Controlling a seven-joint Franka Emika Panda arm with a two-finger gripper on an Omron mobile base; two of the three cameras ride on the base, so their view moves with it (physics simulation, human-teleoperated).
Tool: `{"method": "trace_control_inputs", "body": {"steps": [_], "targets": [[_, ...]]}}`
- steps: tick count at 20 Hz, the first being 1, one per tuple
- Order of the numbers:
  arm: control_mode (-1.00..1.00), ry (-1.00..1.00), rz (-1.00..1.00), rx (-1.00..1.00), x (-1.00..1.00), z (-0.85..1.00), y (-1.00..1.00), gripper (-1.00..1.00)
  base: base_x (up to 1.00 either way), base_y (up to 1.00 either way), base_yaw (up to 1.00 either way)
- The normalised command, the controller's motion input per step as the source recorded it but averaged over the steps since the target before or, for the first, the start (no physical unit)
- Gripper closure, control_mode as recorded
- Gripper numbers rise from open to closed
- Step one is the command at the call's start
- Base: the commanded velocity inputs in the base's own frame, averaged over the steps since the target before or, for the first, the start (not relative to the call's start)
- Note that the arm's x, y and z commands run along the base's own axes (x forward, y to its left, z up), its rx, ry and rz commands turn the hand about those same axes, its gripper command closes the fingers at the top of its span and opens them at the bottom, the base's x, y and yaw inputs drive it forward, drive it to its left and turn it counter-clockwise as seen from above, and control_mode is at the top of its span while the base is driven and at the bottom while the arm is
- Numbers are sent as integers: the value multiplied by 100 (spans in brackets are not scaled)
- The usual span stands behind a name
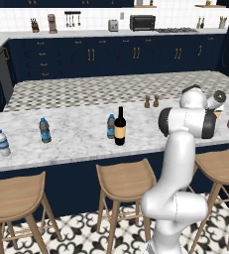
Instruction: Move the plastic bottles in the middle to the plastics group, and the glass bottles in the middle to the glass group.
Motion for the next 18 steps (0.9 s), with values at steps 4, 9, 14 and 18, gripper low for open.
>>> {"method": "trace_control_inputs", "body": {"steps": [4, 9, 14, 18], "targets": [[-100, 0, 0, 10, 35, -24, -4, 100, 0, 0, 0], [-100, 0, 0, 6, 36, -40, 0, 100, 0, 0, 0], [-100, 0, 0, 0, 26, -2, 0, 100, 0, 0, 0], [-100, 0, 0, 0, 22, -10, 0, 100, 0, 0, 0]]}}
